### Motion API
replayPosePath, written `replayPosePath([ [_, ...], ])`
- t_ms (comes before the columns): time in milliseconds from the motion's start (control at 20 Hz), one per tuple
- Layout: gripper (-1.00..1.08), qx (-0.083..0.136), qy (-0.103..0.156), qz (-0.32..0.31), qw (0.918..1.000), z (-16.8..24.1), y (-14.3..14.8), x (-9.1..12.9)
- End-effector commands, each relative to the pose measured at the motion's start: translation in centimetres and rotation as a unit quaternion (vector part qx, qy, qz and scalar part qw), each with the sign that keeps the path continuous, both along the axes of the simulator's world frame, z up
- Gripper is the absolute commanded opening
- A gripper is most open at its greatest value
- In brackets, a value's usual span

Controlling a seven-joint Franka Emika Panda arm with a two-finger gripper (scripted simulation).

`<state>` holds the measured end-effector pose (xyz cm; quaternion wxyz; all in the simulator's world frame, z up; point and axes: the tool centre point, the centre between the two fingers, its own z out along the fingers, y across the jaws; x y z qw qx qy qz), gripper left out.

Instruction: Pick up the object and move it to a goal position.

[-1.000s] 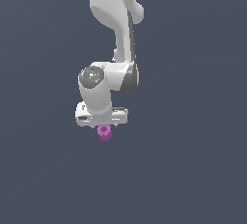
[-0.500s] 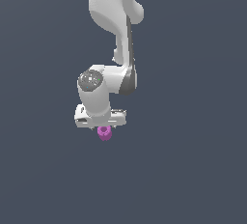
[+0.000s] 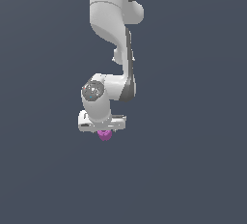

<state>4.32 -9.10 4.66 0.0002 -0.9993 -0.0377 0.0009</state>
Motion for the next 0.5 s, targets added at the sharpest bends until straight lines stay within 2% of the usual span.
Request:
replayPosePath([
  [0,1.0,0.0,-0.001,0.0,1.0,-0.19,-0.01,0.14],
  [50,1.0,0.0,-0.001,0.0,1.0,-0.17,-0.01,0.15],
  [100,-1.0,0.0,-0.001,0.0,1.0,-0.17,-0.01,0.15],
  [450,-1.0,0.0,-0.001,0.0,1.0,-0.17,-0.01,0.15],
])
